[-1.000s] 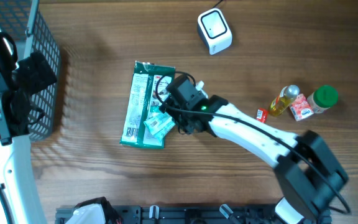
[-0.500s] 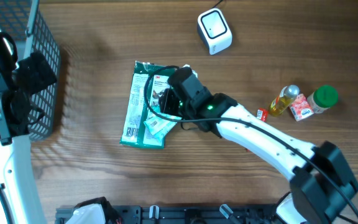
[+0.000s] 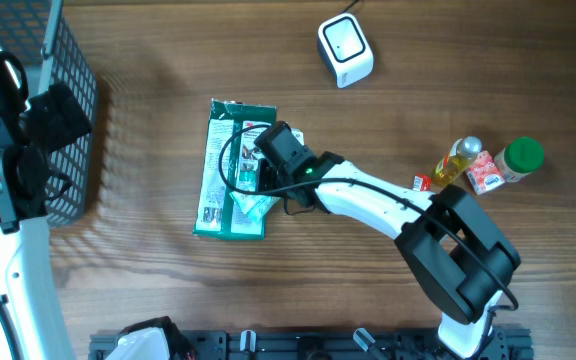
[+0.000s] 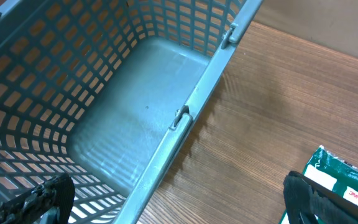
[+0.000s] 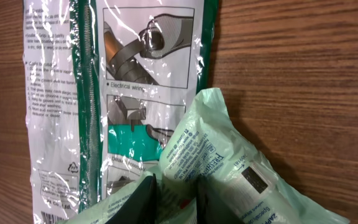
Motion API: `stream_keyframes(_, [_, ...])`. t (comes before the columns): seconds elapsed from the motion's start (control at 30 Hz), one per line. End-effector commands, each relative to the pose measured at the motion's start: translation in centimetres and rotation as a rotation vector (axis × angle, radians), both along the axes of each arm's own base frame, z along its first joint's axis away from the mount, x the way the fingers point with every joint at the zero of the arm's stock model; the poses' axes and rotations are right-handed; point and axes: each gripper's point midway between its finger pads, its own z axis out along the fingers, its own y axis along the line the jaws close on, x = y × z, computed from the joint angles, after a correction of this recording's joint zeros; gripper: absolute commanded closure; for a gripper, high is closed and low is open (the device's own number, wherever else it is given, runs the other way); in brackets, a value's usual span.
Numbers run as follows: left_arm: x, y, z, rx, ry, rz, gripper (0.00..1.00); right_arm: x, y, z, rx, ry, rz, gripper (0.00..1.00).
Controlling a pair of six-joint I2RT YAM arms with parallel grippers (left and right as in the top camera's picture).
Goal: Scan the item barcode
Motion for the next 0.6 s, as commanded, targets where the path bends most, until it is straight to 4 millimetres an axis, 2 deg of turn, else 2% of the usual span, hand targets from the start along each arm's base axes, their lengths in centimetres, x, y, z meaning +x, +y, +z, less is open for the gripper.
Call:
stream_keyframes(0.0, [0.0,0.1,0.2,0.007,-0.002,-0.005,0.0,-0.5,-1.3,-3.3,-0.095,0.027,-0.004,0.8])
stream_keyframes(0.1, [0.0,0.1,0.2,0.007,-0.002,-0.005,0.0,-0.1,-0.9,-2.6,-0.083,0.008,0.014,0.84])
stream_keyframes(0.17, [0.0,0.1,0.2,0.007,-0.002,-0.005,0.0,0.6,0.3,-0.1,-0.051,-0.052,0.096,0.83])
stream_keyframes(0.23, [0.0,0.1,0.2,0.007,-0.002,-0.005,0.0,1.4,1.0,3.5,-0.016,-0.135,0.14,0.82])
stream_keyframes(0.33, [0.0,0.1,0.2,0.007,-0.002,-0.005,0.0,0.8,1.3,7.4,0.047,-0.168,0.15,0.78])
stream_keyframes(0.4, [0.0,0.1,0.2,0.007,-0.002,-0.005,0.0,-0.1,1.1,7.7,0.054,-0.135,0.169,0.78])
stream_keyframes(0.57, [0.0,0.1,0.2,0.007,-0.002,-0.005,0.0,-1.3,0.4,5.2,-0.001,-0.053,0.178,0.78])
